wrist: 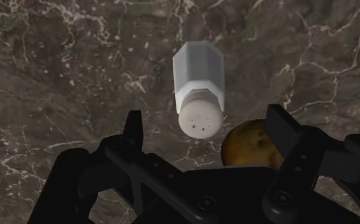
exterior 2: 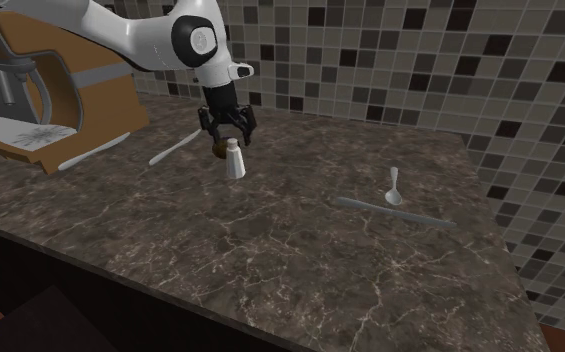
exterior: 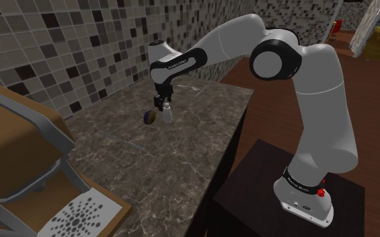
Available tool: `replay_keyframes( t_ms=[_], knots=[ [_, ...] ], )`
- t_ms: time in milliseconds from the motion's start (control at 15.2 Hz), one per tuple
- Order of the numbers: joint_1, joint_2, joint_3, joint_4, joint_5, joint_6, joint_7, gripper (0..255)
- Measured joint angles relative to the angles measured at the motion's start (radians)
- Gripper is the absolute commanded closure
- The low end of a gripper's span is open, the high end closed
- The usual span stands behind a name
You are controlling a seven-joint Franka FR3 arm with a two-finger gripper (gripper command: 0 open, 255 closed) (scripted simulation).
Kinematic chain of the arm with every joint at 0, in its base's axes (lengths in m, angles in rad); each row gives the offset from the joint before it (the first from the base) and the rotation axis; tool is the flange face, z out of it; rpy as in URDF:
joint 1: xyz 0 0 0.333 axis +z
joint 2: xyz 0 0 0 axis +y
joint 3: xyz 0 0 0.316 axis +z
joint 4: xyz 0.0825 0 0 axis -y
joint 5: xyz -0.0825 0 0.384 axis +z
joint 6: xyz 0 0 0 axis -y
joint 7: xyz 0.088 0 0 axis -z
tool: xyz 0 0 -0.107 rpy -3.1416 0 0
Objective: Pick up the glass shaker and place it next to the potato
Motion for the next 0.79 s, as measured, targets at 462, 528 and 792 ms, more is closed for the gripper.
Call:
replay_keyframes(
  t_ms=[462,528,792],
  knots=[
    [0.008,-0.047,-0.001,0.049,-0.005,-0.095,0.002,0],
    [0.009,-0.047,-0.001,0.053,-0.005,-0.099,0.003,0],
    [0.009,-0.047,-0.001,0.056,-0.005,-0.103,0.003,0]
  ],
)
